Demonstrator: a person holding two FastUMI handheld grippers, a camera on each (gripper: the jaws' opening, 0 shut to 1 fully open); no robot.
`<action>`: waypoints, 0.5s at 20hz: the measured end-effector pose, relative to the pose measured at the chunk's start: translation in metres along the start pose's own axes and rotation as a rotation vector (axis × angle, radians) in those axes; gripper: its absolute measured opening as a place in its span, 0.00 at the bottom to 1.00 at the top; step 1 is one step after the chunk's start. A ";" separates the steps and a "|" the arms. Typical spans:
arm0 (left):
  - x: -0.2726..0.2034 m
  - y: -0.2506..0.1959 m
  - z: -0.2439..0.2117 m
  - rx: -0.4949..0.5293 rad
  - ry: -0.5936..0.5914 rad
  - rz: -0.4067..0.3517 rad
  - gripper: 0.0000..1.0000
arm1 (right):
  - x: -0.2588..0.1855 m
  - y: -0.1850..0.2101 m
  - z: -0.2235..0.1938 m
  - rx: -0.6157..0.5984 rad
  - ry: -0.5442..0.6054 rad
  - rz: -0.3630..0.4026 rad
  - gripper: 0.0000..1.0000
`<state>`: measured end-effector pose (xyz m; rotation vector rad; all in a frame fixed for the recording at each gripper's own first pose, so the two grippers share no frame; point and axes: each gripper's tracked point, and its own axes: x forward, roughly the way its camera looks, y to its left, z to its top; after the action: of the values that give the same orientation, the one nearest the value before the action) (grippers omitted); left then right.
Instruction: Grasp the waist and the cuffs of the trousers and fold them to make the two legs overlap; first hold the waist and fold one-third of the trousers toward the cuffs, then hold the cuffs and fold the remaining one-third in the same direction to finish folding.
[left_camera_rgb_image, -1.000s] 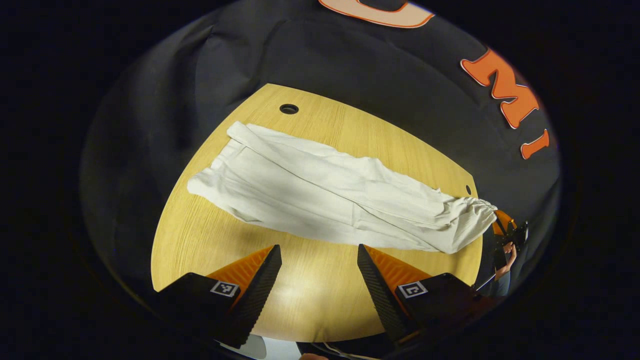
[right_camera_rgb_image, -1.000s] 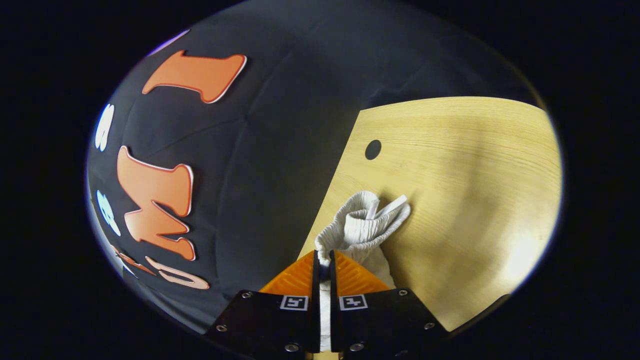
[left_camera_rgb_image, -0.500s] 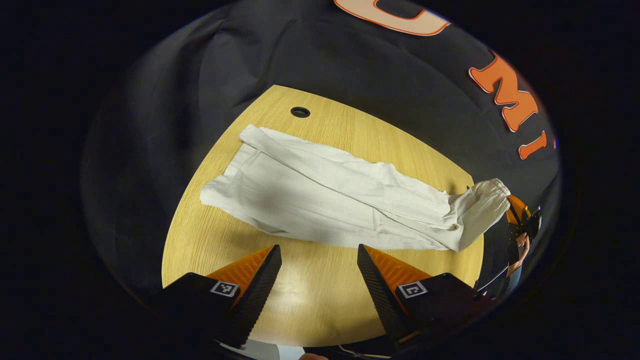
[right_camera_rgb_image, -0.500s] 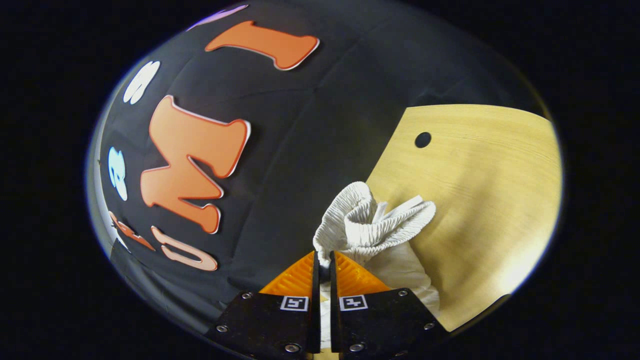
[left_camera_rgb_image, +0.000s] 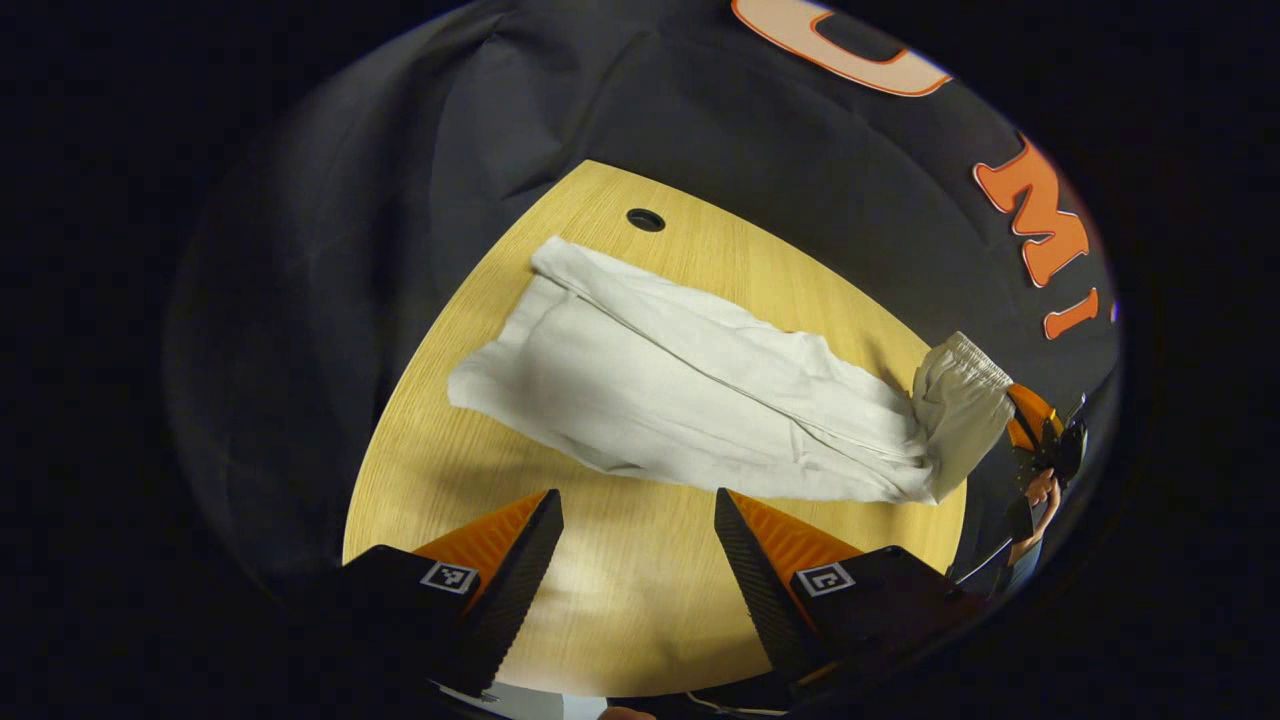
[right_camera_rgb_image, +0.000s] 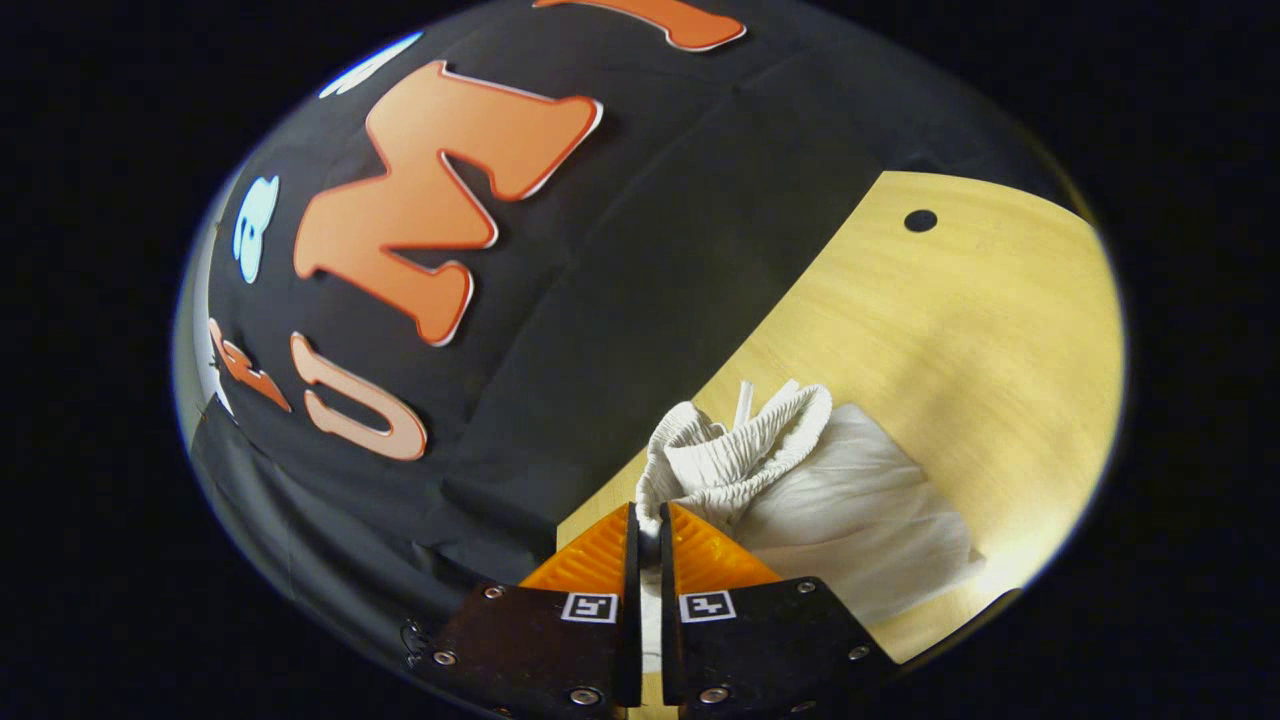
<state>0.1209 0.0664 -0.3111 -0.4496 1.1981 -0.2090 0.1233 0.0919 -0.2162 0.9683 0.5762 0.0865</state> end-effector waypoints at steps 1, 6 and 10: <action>0.003 0.003 -0.001 -0.009 0.003 -0.002 1.00 | 0.008 0.004 -0.017 -0.014 0.045 -0.006 0.09; 0.014 0.010 -0.005 -0.081 0.019 -0.029 1.00 | 0.023 0.021 -0.071 -0.064 0.205 0.014 0.27; 0.018 0.010 -0.011 -0.195 0.029 -0.072 1.00 | 0.024 0.017 -0.076 -0.105 0.222 0.006 0.36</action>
<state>0.1166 0.0663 -0.3335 -0.6626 1.2369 -0.1617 0.1085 0.1663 -0.2457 0.8639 0.7650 0.2300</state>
